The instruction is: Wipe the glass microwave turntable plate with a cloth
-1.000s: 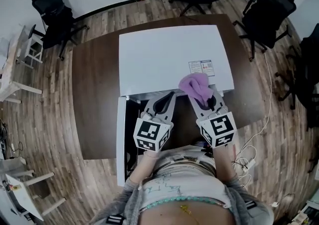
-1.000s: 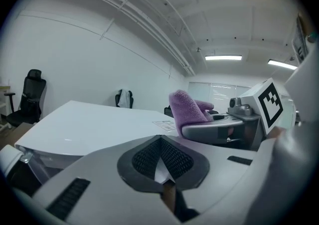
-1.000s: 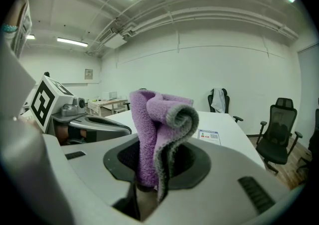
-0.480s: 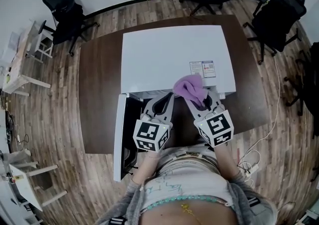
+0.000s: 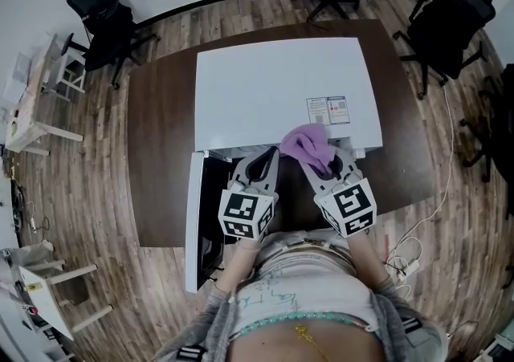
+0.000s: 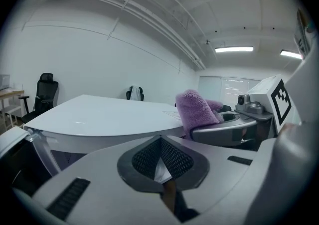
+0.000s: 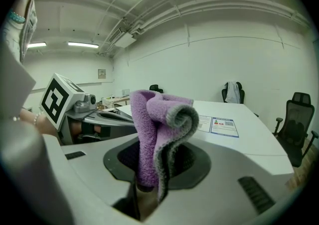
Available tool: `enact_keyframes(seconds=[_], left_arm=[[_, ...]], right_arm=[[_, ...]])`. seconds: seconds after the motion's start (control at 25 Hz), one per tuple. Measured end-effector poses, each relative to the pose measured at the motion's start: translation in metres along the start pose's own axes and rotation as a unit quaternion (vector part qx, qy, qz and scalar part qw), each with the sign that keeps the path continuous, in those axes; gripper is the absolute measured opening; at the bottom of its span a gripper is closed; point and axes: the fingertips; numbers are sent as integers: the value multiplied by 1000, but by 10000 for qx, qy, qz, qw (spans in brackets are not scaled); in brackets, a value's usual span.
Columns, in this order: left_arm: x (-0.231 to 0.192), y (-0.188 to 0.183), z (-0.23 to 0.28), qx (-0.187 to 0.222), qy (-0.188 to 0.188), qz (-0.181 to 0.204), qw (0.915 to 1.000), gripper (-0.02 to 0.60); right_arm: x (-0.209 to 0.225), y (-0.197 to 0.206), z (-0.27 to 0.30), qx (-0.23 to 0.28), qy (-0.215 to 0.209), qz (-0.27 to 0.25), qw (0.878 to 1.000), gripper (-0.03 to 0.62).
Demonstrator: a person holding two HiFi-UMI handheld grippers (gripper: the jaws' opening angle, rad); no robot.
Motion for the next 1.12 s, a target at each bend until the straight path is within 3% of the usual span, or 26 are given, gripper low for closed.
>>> enact_keyframes(seconds=[0.6,1.12], left_arm=[[-33,58,6,-597,-283,-153,9977,11],[-47,119,15,-1199,-485,-354,9910,12]], right_arm=[[-8,25,10,-280,-130,66,9995,116],[-5,38,5,-513,143,19,9986,116]])
Point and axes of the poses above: the fingertips, and each gripper's own axes: z forward along the fingers, x to its right, y out of its underside, and after that the axes turned 7 degrees about x, right-handed
